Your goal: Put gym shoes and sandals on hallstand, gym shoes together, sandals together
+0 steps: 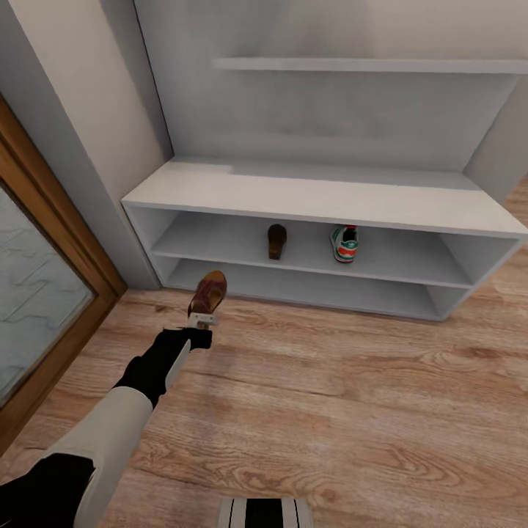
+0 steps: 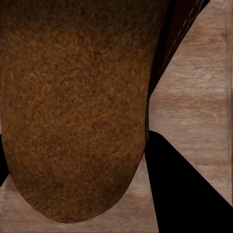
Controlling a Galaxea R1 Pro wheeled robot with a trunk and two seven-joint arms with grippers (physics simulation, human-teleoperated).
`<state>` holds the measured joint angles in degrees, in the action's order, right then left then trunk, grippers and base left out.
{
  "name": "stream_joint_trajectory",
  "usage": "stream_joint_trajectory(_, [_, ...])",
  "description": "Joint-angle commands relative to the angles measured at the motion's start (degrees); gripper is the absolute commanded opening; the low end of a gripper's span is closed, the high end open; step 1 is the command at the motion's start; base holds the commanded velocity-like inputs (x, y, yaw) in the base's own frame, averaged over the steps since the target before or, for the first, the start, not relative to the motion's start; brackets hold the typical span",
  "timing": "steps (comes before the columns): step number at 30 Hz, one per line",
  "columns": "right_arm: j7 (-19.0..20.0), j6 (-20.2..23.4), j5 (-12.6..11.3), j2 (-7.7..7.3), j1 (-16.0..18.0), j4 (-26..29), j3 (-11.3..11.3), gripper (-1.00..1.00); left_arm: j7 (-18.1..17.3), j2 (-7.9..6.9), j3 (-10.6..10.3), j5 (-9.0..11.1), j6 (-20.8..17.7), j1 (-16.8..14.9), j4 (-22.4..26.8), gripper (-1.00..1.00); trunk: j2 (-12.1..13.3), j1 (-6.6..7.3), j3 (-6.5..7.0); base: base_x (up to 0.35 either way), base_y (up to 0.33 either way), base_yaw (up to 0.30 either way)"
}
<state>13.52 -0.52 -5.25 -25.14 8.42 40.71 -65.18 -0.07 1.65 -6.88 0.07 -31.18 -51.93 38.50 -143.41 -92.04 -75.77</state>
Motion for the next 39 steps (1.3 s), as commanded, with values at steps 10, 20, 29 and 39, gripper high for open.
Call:
stream_joint_trajectory(10, [0.5,0.0,-0.5,0.01,0.0,0.1,-0.1,-1.0,-0.1,-0.04,-0.1,-0.3,-2.9,0.0,3.5,-1.0,0.0,0.01,-0.04,0.024,0.0,-0.204])
stream_joint_trajectory(20, [0.5,0.0,-0.5,0.01,0.1,0.1,-0.1,-1.0,-0.1,-0.41,-0.2,-0.4,-2.9,0.1,3.9,-1.0,0.0,0.01,-0.04,0.198,0.0,-0.077])
stream_joint_trajectory(29, [0.5,0.0,-0.5,0.01,0.0,0.1,-0.1,-1.0,0.3,-0.02,-0.2,-0.4,-2.9,0.1,4.0,-1.0,0.0,0.01,-0.04,0.304,0.0,0.0])
stream_joint_trajectory(39, [0.4,0.0,-0.5,0.01,0.0,0.0,-0.1,-1.0,0.3,-0.1,-0.3,-0.5,-3.0,0.7,5.5,-1.0,0.0,0.01,-0.04,0.153,0.0,0.0])
